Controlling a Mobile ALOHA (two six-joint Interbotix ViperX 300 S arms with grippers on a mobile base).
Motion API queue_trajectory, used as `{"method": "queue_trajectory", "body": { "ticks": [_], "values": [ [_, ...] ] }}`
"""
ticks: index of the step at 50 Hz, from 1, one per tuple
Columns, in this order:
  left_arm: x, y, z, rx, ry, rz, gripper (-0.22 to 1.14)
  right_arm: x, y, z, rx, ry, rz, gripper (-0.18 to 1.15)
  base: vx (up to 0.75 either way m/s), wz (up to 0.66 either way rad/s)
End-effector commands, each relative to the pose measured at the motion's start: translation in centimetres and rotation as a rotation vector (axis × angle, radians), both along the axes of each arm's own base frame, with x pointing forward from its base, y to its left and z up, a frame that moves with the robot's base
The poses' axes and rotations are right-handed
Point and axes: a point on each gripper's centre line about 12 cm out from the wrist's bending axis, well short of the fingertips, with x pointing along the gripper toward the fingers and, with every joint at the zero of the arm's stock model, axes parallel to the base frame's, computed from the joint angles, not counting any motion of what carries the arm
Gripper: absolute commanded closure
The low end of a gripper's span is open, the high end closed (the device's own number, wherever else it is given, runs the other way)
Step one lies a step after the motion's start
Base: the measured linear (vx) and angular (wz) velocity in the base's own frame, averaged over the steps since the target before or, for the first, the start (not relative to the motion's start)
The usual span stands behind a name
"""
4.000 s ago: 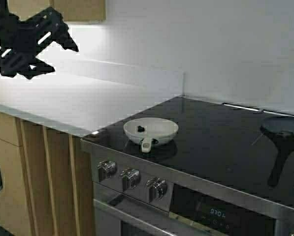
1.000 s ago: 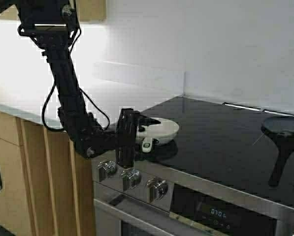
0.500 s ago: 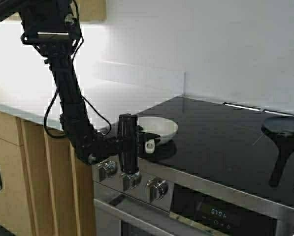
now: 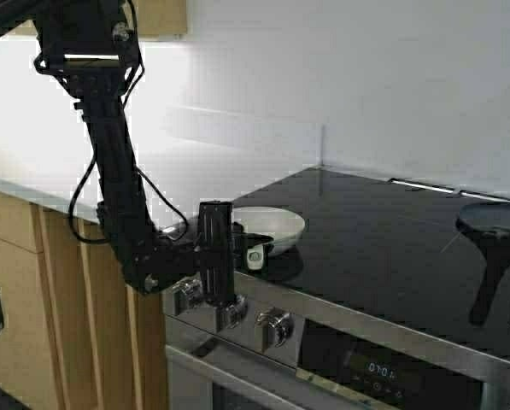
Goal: Wash the pan
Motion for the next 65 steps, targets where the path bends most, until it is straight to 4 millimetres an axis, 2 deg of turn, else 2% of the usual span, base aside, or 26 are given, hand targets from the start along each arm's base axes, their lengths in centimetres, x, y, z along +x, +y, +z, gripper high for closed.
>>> {"method": "queue_trajectory", "body": {
  "ticks": [1, 11, 26, 44, 65],
  "values": [
    [0.4, -0.4, 5.4, -0.051, -0.122, -0.005, 0.89, 0.2, 0.0, 0.3, 0.003, -0.005, 0.002, 0.91, 0.00, 0.05],
    [-1.3, 0.3, 8.0, -0.040, -0.167, -0.006, 0.89, 0.7, 0.0, -0.3, 0.001, 0.025, 0.000, 0.91, 0.00, 0.13],
    [-3.9, 1.6, 10.1, -0.029, -0.189, -0.006, 0.89, 0.7, 0.0, -0.3, 0.000, 0.025, 0.002, 0.91, -0.01, 0.35],
    [-5.5, 2.3, 10.0, -0.016, -0.158, -0.011, 0.89, 0.7, 0.0, -0.3, 0.001, 0.026, 0.000, 0.91, -0.01, 0.54],
    [-8.3, 3.5, 9.4, -0.009, -0.149, -0.018, 0.89, 0.7, 0.0, -0.5, 0.001, 0.032, 0.002, 0.91, 0.03, 0.47]
  ]
}}
